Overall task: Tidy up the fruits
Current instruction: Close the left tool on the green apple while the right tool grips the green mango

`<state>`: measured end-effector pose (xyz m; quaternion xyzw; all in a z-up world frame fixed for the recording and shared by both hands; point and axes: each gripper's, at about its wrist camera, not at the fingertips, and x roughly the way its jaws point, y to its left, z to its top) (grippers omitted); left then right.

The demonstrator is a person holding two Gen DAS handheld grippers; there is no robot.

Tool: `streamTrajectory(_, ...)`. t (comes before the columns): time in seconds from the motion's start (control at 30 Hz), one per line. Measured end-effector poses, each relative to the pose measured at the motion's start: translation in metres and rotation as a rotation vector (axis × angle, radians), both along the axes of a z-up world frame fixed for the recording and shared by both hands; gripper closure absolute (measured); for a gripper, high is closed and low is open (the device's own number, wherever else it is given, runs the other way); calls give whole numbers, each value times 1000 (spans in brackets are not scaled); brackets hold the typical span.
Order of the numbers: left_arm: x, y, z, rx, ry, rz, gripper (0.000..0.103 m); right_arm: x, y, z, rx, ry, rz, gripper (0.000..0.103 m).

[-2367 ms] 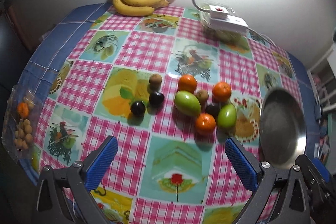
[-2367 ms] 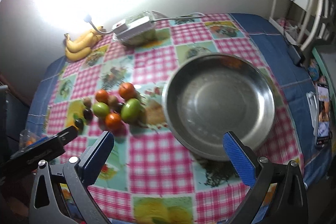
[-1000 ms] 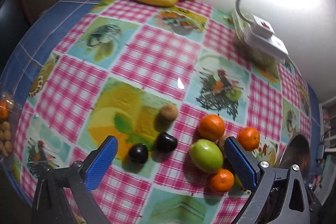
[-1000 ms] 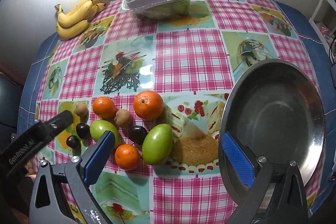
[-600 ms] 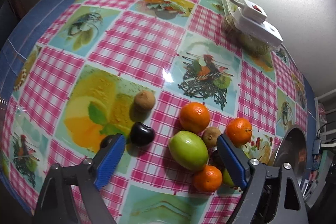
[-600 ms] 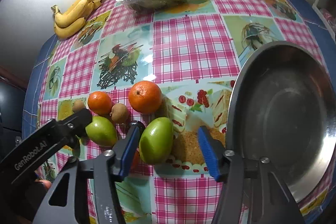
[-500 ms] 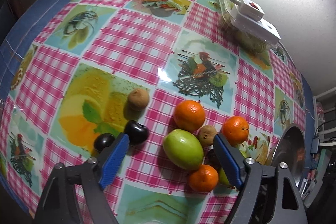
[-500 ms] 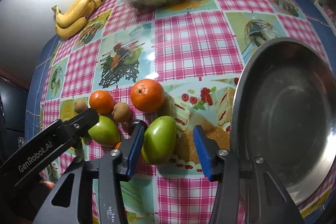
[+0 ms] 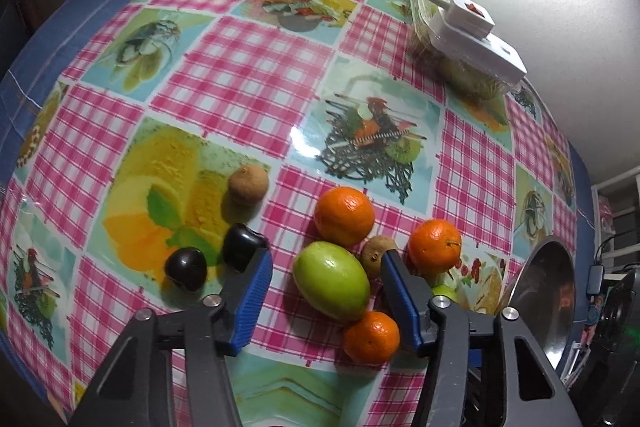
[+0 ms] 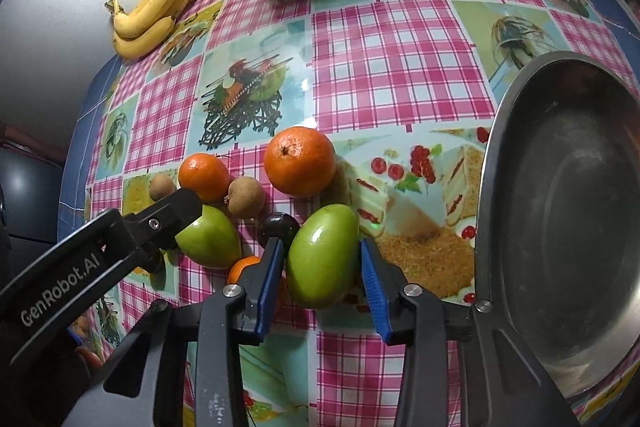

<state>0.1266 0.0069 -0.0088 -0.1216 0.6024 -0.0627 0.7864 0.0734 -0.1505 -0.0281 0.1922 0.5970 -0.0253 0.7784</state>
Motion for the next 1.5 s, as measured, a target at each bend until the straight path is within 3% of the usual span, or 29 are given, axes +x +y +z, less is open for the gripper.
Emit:
streamTrajectory(0.1,-1,-3,-3,-34,20,1,48,-1,-3,-1,19,-4,-6,64)
streamTrajectory(0.83,-2,-10,-16,23,30,32,57,-9,-14,11,16,-17,-18,64)
streamTrajectory(1.5,-13,-7,27,14,-85,43,60,-22,-28,38,38,-84,-41,64)
